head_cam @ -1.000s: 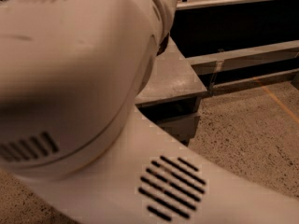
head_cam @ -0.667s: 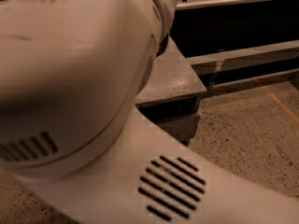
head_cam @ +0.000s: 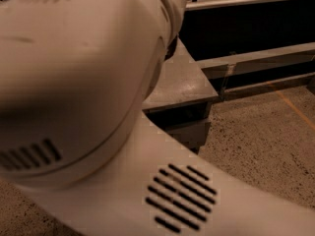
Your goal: Move brown chip bag near sponge
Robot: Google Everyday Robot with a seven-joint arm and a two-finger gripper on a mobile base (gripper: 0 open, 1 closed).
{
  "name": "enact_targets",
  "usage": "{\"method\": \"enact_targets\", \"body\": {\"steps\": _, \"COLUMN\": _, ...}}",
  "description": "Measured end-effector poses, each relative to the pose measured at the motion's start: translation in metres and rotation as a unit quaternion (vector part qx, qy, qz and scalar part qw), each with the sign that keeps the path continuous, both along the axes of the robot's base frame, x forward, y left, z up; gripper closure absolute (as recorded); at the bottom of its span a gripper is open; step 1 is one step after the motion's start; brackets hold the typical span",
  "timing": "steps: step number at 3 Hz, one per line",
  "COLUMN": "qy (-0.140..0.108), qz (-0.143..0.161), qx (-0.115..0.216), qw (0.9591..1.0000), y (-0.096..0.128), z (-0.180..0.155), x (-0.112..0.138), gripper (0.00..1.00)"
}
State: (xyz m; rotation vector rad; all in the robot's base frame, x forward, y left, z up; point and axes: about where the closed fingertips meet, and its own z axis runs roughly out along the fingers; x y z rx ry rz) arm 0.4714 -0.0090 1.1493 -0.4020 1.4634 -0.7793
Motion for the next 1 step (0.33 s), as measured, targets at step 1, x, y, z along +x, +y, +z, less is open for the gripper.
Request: {"method": "enact_targets", "body": {"steps": 1, "qy": 0.000, "qz": 0.000, "qx": 0.000, "qw": 1.0000, "y": 0.0000, "z": 0.0000, "x": 0.0000, "gripper": 0.54}}
